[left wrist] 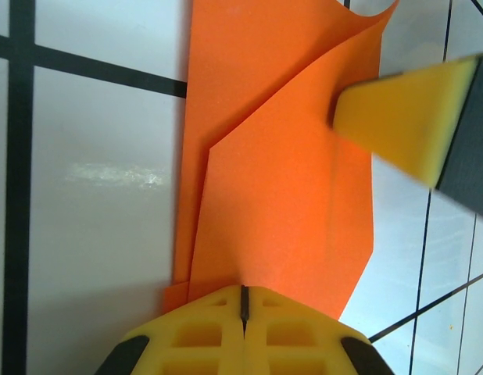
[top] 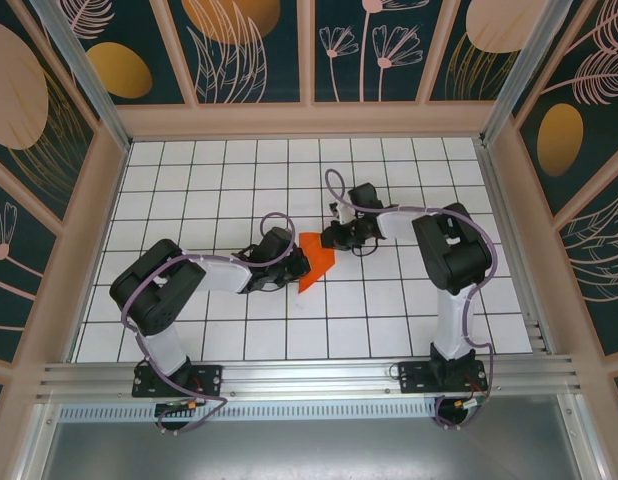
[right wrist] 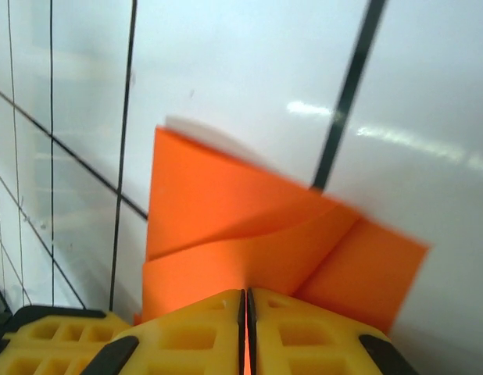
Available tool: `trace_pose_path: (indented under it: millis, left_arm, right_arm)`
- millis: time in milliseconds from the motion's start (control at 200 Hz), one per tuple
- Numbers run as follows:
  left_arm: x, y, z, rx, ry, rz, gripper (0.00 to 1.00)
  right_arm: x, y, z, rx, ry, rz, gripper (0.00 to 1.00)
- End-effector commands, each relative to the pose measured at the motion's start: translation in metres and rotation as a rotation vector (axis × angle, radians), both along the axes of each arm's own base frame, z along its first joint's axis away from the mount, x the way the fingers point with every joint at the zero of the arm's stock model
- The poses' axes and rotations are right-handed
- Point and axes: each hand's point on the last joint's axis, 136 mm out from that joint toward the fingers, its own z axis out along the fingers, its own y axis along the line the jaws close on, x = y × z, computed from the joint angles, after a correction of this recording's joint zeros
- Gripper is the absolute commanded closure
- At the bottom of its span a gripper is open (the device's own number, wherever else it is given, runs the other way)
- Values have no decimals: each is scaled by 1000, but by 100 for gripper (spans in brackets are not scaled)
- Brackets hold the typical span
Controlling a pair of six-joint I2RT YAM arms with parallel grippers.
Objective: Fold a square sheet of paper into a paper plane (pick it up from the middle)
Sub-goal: Fourth fold the wing at the center of the table.
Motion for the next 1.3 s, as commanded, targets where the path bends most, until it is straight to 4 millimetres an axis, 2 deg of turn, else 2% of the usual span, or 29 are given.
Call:
trace_pose_path:
  millis: [0,170,280,365,455,555,731,846,941,1091,1201,1296]
  left_arm:
    - [-28,39,-53,194,150,27,100]
    - [-28,38,-54,188,149,23,100]
    - [-27,37,-52,186,142,21,100]
    - [-26,36,-51,184,140,19,100]
    - [-23,34,-47,179,126,19,100]
    - [-20,31,-42,164,110,14,100]
    - [-14,24,-32,132,78,8,100]
    - [-11,21,-25,118,60,4,100]
    - [-10,18,-22,101,52,-3,100]
    - [-8,15,-16,87,43,-9,100]
    - [-6,12,-10,75,30,-16,100]
    - [-4,5,4,39,2,-33,99]
  right_arm:
    - [35,-17,-7,-51,-52,-59,87]
    - [65,-29,-5,-80,-74,-126,89]
    - [74,-28,11,-63,-106,-140,89]
    - [72,-22,31,-32,-131,-133,89]
    - [60,-18,51,-5,-158,-131,89]
    - [37,-10,57,21,-139,-123,89]
    - [-6,7,46,48,-60,-82,89]
    - [-23,13,33,54,-11,-55,89]
    - [-32,20,22,63,29,-24,89]
    - [-39,30,15,81,63,22,89]
    - [-39,27,5,52,78,10,89]
    - [-38,20,-9,-3,94,-14,89]
